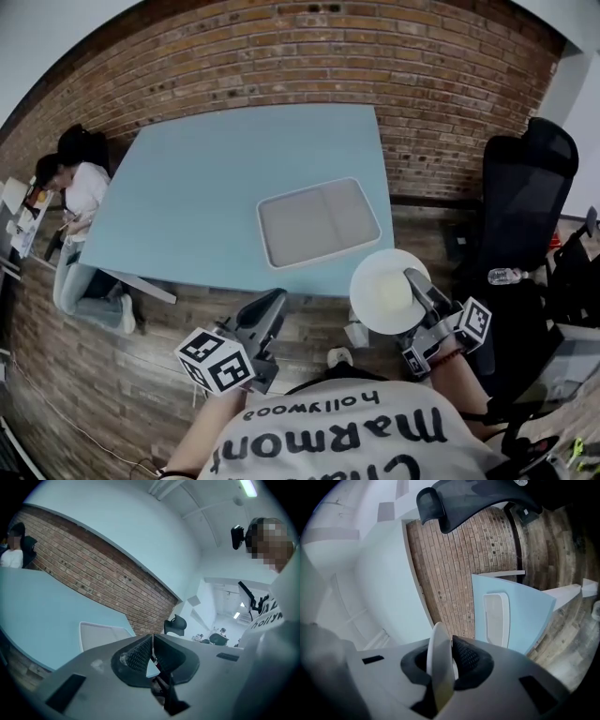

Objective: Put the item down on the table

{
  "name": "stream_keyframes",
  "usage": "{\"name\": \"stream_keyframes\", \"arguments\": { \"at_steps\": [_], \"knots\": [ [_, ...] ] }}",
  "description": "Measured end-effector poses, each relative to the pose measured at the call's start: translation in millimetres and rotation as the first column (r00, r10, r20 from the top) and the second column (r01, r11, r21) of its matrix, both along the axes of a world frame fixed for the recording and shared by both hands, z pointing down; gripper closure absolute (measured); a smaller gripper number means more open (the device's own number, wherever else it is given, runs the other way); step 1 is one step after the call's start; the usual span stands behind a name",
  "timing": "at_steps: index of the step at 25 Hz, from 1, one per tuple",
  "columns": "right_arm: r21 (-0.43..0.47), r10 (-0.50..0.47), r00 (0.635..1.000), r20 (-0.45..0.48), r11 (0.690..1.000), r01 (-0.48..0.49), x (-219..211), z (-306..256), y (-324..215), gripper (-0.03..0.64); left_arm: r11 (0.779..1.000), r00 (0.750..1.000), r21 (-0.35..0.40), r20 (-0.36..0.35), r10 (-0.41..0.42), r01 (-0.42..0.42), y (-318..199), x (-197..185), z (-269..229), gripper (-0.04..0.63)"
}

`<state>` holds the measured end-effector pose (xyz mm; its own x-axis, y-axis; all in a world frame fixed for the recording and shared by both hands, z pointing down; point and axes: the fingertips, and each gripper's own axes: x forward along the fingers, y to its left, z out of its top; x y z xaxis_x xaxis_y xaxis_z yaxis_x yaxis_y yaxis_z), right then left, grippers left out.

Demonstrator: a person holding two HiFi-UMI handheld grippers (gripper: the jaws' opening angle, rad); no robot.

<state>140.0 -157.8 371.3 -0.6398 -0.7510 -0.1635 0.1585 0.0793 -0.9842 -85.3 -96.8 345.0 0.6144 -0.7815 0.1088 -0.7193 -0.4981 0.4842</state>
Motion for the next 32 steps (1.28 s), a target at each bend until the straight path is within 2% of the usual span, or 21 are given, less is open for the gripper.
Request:
{"name": "stream_keyframes", "arguments": {
  "at_steps": [3, 11, 19, 21, 26, 32],
  "knots": [
    [-0.005, -0.009, 1.0, 0.0, 1.0, 0.009, 3, 1, -20, 0.569, 1.0, 0.999, -0.01, -0.025, -0.028, 0.028, -19, 0, -4, 0.577],
    [-0.031, -0.02, 1.0, 0.016, 0.999, 0.02, 6, 19, -79, 0.569, 0.999, 0.996, -0.012, 0.073, -0.046, 0.047, -59, 6, -5, 0.577],
    [-0.029, -0.054, 0.998, -0.013, 0.998, 0.053, -4, 33, -136, 0.569, 0.993, 0.993, 0.028, 0.012, -0.118, 0.117, -101, -3, -3, 0.577],
    [-0.028, -0.059, 0.998, -0.019, 0.998, 0.059, -3, 37, -146, 0.569, 0.994, 0.993, 0.025, 0.029, -0.111, 0.11, -109, -1, 3, 0.577],
    [-0.03, -0.039, 0.998, -0.051, 0.999, 0.038, 4, 47, -170, 0.569, 0.998, 0.99, 0.008, 0.133, -0.057, 0.056, -131, 4, 16, 0.577],
    [-0.043, -0.016, 0.996, -0.091, 0.999, 0.012, 1, 60, -196, 0.569, 1.0, 0.987, 0.015, 0.157, -0.017, 0.015, -156, 2, 14, 0.577]
  ]
}}
